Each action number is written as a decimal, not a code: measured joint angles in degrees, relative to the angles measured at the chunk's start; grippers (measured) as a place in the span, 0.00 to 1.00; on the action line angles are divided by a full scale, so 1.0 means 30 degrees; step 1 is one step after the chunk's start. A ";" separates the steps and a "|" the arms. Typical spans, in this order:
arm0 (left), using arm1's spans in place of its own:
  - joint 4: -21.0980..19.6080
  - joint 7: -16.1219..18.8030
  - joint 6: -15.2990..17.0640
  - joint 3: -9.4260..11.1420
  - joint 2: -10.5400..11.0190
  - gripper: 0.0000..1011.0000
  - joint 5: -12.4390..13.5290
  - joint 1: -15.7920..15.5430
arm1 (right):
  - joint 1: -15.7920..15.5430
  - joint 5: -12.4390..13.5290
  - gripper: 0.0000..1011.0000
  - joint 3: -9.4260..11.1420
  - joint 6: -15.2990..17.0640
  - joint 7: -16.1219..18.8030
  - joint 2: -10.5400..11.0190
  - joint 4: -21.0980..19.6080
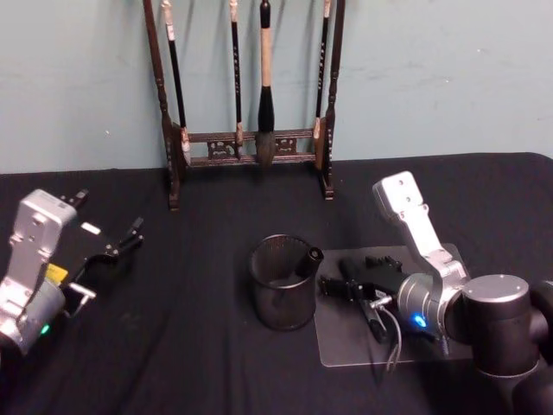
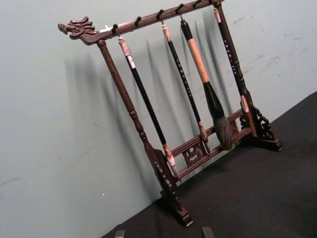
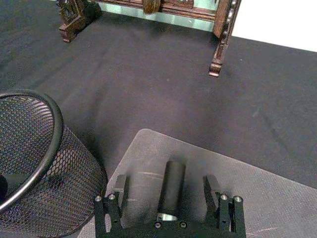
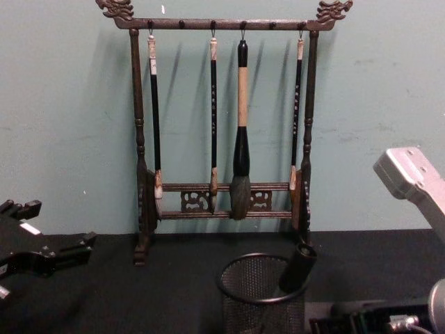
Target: Pick up the water-based marker from the table and place it into the pen holder.
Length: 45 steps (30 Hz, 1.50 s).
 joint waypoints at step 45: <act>0.0000 0.0000 0.0000 0.0000 0.0000 0.99 0.0000 0.0000 | 0.0115 -0.0420 0.68 -0.0015 0.0218 0.0395 -0.0074 0.0199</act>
